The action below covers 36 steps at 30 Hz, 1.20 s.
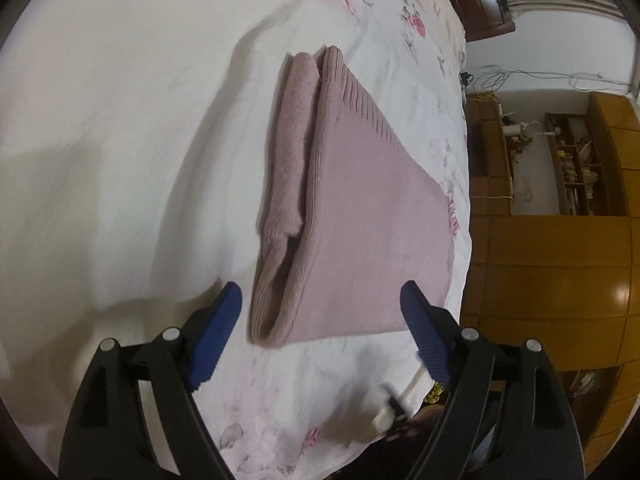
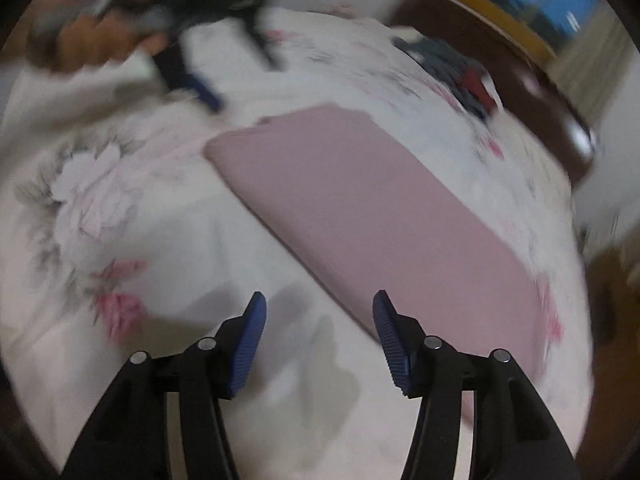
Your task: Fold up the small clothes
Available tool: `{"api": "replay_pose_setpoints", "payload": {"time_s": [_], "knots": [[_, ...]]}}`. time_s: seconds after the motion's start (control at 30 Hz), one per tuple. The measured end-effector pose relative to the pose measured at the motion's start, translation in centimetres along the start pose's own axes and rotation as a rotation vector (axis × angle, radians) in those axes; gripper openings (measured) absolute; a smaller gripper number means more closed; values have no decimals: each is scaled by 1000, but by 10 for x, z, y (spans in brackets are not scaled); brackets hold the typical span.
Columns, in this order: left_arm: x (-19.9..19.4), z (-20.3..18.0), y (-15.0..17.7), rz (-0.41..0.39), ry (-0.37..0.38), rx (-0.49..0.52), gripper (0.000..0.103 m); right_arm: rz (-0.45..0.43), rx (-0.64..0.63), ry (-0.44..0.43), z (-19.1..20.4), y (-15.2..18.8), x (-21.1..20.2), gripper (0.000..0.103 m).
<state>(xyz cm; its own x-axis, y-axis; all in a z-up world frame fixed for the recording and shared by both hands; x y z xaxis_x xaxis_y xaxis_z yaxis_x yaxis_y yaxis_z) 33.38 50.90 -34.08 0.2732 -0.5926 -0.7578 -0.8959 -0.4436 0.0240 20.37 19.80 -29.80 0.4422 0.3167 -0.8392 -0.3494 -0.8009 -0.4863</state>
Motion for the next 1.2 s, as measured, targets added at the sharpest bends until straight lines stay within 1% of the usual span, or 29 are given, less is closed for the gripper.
{"api": "replay_pose_setpoints", "payload": {"time_s": [0.07,0.13,0.27,0.37,0.43,0.5,0.53,0.57,0.6,0.67,0.73,0.8,0.9,0.97,1.0,1.03,1.07,1.17,1.2], "knots": [[9,-4,-9,4,9,-1,81,6,-76,44,21,-12,19,55],[20,-12,-19,9,9,-5,81,13,-137,94,32,-18,33,55],[30,-7,-39,22,9,-6,81,43,-241,171,50,-28,63,55],[34,-7,-52,24,21,-8,81,50,-272,210,52,-37,76,55],[38,-9,-61,24,29,-6,81,51,-283,242,54,-49,87,54],[41,-9,-67,27,35,-11,81,46,-281,267,52,-62,98,50],[42,-9,-69,29,34,-11,81,45,-279,274,51,-67,102,45],[42,-10,-71,30,33,-12,81,45,-274,279,50,-73,107,38],[43,-11,-72,31,34,-13,81,45,-265,272,48,-78,111,33],[42,-10,-73,35,32,-15,81,39,-239,256,45,-85,115,17],[42,-11,-75,40,30,-15,83,4,-180,233,36,-88,104,11],[46,-14,-81,54,28,-7,83,-32,-144,224,31,-91,92,11],[53,-21,-91,68,31,-5,83,-53,-104,209,23,-94,82,11],[59,-31,-100,62,27,12,83,-70,-80,203,17,-98,76,11],[62,-34,-105,59,14,17,82,-76,-69,202,16,-99,73,11],[67,-37,-109,64,0,21,77,-81,-58,199,15,-100,71,11],[72,-40,-113,75,-8,23,74,-85,-47,195,13,-101,69,11],[88,-53,-123,116,-65,54,68,-104,-18,186,8,-102,64,11],[92,-58,-127,126,-84,68,65,-110,-9,182,7,-102,62,11]]}}
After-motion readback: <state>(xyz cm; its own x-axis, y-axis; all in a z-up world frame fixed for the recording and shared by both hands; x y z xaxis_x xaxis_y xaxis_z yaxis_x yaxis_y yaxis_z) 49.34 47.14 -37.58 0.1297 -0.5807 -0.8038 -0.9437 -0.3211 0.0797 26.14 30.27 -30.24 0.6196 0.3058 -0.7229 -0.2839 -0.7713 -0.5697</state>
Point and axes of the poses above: each gripper's, at about its wrist camera, not at the fingertips, and x roughly the way its jaws point, z to its left, y to its underside, the point moved 2 cm from there along x, roughly the way its jaws point, and after that the axes turned 11 degrees about -y, right-handed, at the moved point
